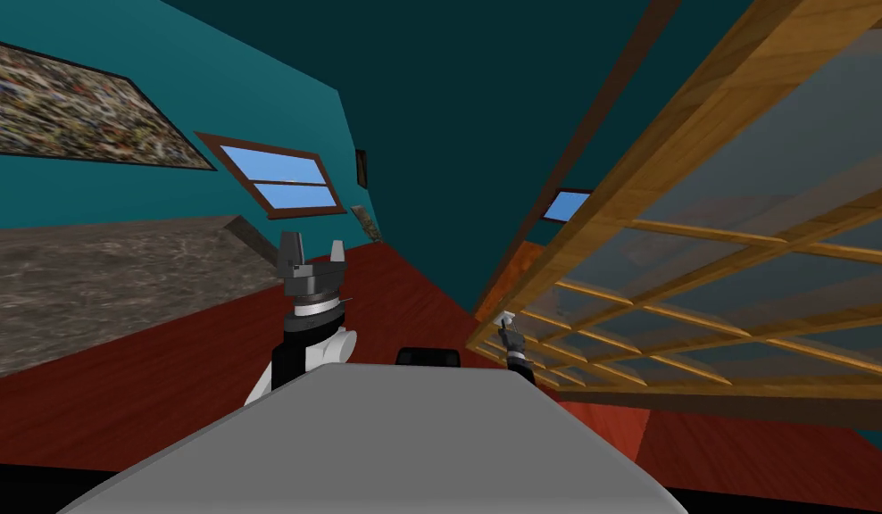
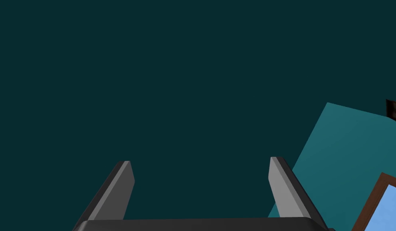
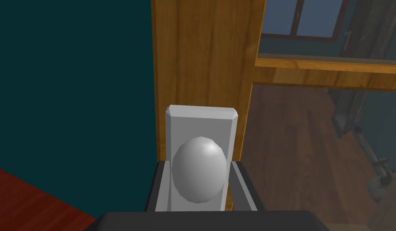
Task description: Pull the door open
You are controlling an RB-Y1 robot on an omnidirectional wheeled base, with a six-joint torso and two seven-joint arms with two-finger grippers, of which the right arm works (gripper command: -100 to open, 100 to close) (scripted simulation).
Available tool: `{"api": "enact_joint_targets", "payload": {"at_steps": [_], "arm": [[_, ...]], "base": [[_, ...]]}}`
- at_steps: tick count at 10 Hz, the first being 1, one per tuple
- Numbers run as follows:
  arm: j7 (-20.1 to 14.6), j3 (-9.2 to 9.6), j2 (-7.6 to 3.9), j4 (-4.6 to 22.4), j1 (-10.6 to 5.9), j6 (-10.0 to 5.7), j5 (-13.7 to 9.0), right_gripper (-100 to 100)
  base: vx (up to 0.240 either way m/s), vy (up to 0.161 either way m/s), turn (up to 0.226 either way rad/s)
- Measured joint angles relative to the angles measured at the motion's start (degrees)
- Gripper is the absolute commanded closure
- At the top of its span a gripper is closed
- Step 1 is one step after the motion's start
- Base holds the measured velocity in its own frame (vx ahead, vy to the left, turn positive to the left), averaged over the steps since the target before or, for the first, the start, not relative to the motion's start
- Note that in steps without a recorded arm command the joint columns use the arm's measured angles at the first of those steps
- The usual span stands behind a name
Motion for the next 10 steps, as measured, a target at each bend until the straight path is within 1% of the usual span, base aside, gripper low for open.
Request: {"api": "enact_joint_targets", "payload": {"at_steps": [2,3,4,5,6,7,8,10], "arm": [[-1.03,1.49,-0.61,-0.49,0.93,-1.16,1.07,100],[-1.74,2.36,-1.03,-0.15,1.12,-1.82,1.68,100],[-2.26,3.11,-1.36,-0.55,1.71,-2.15,2.19,100],[-2.73,3.73,-1.64,-0.75,1.97,-2.6,2.64,100],[-2.82,3.96,-1.56,-0.68,2.08,-2.64,2.77,100],[-3.16,4.29,-2.03,-0.95,2.55,-2.96,3.06,100],[-3.71,4.73,-2.38,-0.6,2.59,-3.73,3.4,100],[-4.66,5.74,-3.0,-0.58,3.22,-4.95,4.16,100]], "base": [[-0.229,-0.024,0.055],[-0.201,-0.032,0.042],[-0.246,-0.038,0.047],[-0.122,-0.011,0.022],[-0.179,-0.025,0.14],[-0.209,-0.047,0.111],[-0.197,-0.05,0.088],[-0.222,-0.049,0.114]]}}
